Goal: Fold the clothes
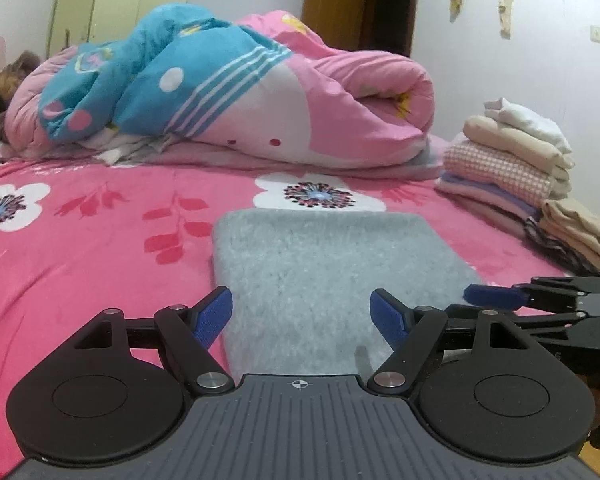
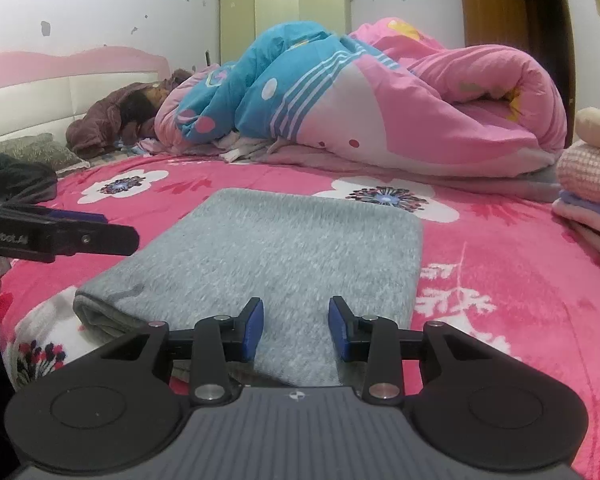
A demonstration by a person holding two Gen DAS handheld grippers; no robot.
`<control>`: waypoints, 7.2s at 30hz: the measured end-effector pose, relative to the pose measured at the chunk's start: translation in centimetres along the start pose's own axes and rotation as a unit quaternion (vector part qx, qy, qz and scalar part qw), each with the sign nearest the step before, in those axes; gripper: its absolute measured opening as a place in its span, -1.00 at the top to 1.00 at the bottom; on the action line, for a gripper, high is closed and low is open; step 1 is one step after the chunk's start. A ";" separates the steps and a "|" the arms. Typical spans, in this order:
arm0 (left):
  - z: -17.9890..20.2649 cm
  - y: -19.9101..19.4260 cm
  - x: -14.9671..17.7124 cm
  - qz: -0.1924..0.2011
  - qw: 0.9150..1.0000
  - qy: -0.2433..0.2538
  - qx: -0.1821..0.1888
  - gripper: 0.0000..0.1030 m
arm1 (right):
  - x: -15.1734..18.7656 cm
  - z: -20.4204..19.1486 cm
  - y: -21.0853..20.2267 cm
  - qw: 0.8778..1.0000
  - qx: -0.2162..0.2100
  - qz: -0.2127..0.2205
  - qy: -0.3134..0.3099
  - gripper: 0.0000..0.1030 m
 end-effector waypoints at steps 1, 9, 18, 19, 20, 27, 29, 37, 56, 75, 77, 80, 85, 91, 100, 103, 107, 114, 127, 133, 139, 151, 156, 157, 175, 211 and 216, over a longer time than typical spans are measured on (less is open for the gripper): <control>0.2 0.3 -0.2 -0.005 1.000 0.004 -0.005 -0.48 | 0.1 0.0 0.0 1.000 -0.001 0.001 0.001 0.26; 0.0 2.9 1.1 -0.044 0.999 -0.001 -0.010 -0.48 | 0.3 0.0 -0.1 1.000 -0.004 0.005 0.005 0.26; 0.1 3.1 1.3 -0.045 0.999 -0.003 -0.009 -0.49 | 0.2 0.0 -0.1 1.000 -0.005 0.003 0.007 0.26; 0.1 3.1 1.3 -0.045 0.999 -0.003 -0.009 -0.49 | 0.2 0.0 -0.1 1.000 -0.005 0.003 0.007 0.26; 0.1 3.1 1.3 -0.046 0.999 -0.004 -0.009 -0.49 | 0.2 0.0 -0.1 1.000 -0.005 0.003 0.007 0.26; 0.0 3.3 1.3 -0.049 0.999 -0.007 -0.007 -0.50 | 0.3 0.0 -0.1 1.000 -0.004 0.002 0.007 0.25; -0.1 3.3 1.3 -0.050 0.999 -0.008 -0.007 -0.52 | 0.3 -0.1 0.0 1.000 -0.004 0.003 0.008 0.25; -0.1 3.3 1.4 -0.051 0.999 -0.009 -0.008 -0.54 | 0.4 -0.1 0.0 1.000 -0.003 0.004 0.008 0.25; 0.0 3.3 1.4 -0.051 0.999 -0.009 -0.008 -0.55 | 0.5 -0.1 0.0 1.000 -0.001 0.005 0.007 0.25; 0.0 3.3 1.5 -0.051 0.999 -0.009 -0.009 -0.55 | 0.6 0.0 0.0 1.000 0.000 0.006 0.008 0.25; 0.0 3.3 1.5 -0.051 0.999 -0.009 -0.009 -0.55 | 0.6 0.0 0.0 1.000 0.000 0.006 0.008 0.25; 0.0 3.3 1.5 -0.051 0.999 -0.009 -0.009 -0.55 | 0.6 0.0 0.0 1.000 0.001 0.007 0.008 0.25; 0.0 3.3 1.5 -0.051 0.999 -0.009 -0.009 -0.55 | 0.6 0.0 0.0 1.000 0.000 0.008 0.008 0.25; 0.0 3.4 1.5 -0.052 0.999 -0.008 -0.011 -0.56 | 0.7 0.0 0.0 1.000 0.001 0.010 0.009 0.25; 0.0 3.4 1.5 -0.052 0.999 -0.008 -0.012 -0.58 | 0.7 0.0 0.0 1.000 0.001 0.011 0.009 0.25; 0.0 3.4 1.5 -0.053 0.999 -0.008 -0.011 -0.58 | 0.7 0.0 0.1 1.000 0.001 0.011 0.009 0.25; -0.1 3.4 1.5 -0.053 0.999 -0.008 -0.010 -0.58 | 0.7 0.0 0.1 1.000 0.000 0.012 0.009 0.25; -0.1 3.4 1.5 -0.058 0.998 -0.009 -0.007 -0.59 | 0.6 0.1 0.2 1.000 0.000 0.009 0.009 0.25; 0.7 3.5 1.4 -0.094 0.995 0.008 -0.027 -0.72 | 0.8 0.1 0.1 1.000 -0.005 0.009 0.004 0.25; 1.1 3.7 1.2 -0.107 0.993 0.012 -0.048 -0.79 | 1.0 0.1 -0.1 1.000 -0.009 0.017 0.001 0.25; 1.4 3.8 1.0 -0.113 0.991 0.021 -0.066 -0.83 | 1.4 0.3 -0.1 0.999 -0.017 0.031 0.004 0.25; 2.1 3.9 0.8 -0.117 0.987 0.042 -0.098 -0.89 | 1.4 1.8 -1.9 0.998 -0.041 0.029 0.028 0.25; 2.4 3.8 0.7 -0.119 0.986 0.049 -0.107 -0.89 | 0.5 6.0 -2.9 0.983 -0.112 0.011 0.148 0.16; 2.4 3.8 0.7 -0.119 0.986 0.050 -0.108 -0.89 | 0.5 7.1 -2.7 0.974 -0.132 -0.003 0.182 0.16; 1.5 3.1 -0.2 -0.105 0.991 0.042 -0.068 -0.89 | -0.6 10.5 6.0 0.878 -0.292 -0.177 0.335 -0.68; -0.7 4.1 -3.0 -0.138 0.949 -0.140 0.246 -0.90 | -5.3 8.1 3.4 0.911 -0.315 -0.140 0.225 0.07; 3.5 1.4 -3.1 -0.136 0.946 -0.099 0.277 -0.90 | -3.8 9.2 -1.8 0.915 -0.297 -0.109 0.250 0.09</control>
Point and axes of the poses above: each gripper's, at about its wrist camera, not at the fingertips, and y roughly the way its jaws point, z to its right, x to its underside, the point moved 7 cm from there along y, roughly the way its jaws point, and after that the axes turned 15 degrees about -z, right-handed, at the moved point
